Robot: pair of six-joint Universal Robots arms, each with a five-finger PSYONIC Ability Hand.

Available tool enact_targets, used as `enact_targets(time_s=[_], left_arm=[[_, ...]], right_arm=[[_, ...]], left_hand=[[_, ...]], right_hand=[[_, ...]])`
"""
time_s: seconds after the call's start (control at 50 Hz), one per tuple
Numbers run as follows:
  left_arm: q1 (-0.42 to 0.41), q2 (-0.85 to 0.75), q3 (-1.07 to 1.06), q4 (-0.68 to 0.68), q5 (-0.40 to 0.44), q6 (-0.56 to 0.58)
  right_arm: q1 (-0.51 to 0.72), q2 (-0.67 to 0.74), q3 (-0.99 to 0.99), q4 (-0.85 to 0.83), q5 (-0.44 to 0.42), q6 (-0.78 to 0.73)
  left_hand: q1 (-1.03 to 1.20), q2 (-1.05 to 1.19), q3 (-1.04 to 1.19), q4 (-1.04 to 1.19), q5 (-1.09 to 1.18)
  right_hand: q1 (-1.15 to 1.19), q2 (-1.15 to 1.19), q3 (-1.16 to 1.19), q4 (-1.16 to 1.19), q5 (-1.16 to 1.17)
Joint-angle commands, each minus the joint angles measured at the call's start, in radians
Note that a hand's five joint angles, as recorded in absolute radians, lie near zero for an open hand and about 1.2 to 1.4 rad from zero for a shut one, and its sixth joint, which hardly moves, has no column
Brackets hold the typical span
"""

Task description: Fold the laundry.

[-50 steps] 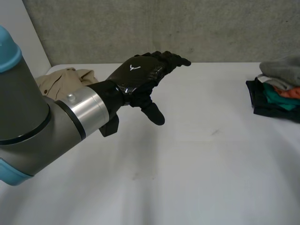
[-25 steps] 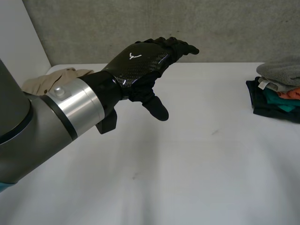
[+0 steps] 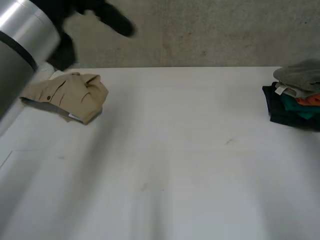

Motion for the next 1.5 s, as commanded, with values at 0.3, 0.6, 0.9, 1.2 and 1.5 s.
enact_targets(time_s=[0.3, 0.6, 0.9, 1.2, 1.5], left_arm=[[0.47, -0.692, 0.126, 0.26, 0.185, 0.372], [0.499, -1.185, 0.595, 0.346, 0.242, 0.372], [0.367, -0.63, 0.295, 0.363, 0.089, 0.333], [-0.113, -0.342, -0.089, 0.198, -0.009, 0.182], [-0.25, -0.41, -0.162, 0.11, -0.026, 0.069]], right_arm=[[0.503, 0.212, 0.326, 0.453, -0.024, -0.062], [0.465, 0.255, 0.401, 0.336, 0.019, -0.057], [0.45, 0.187, 0.419, 0.327, 0.053, -0.036], [0.379, 0.115, 0.404, 0.319, 0.173, 0.082], [0.35, 0.137, 0.327, 0.499, 0.216, 0.142]], left_hand=[[-0.015, -0.034, -0.038, -0.032, -0.05], [0.856, 0.837, 0.834, 0.84, 0.822], [1.207, 1.188, 1.184, 1.19, 1.172], [1.207, 1.188, 1.184, 1.19, 1.172], [-0.015, -0.034, -0.038, -0.032, -0.05]], right_hand=[[-0.048, -0.036, -0.031, -0.033, -0.039], [-0.048, -0.036, -0.031, -0.033, -0.039], [-0.048, -0.036, -0.031, -0.033, -0.039], [-0.048, -0.036, -0.031, -0.033, -0.039], [-0.048, -0.036, -0.031, -0.033, -0.039]])
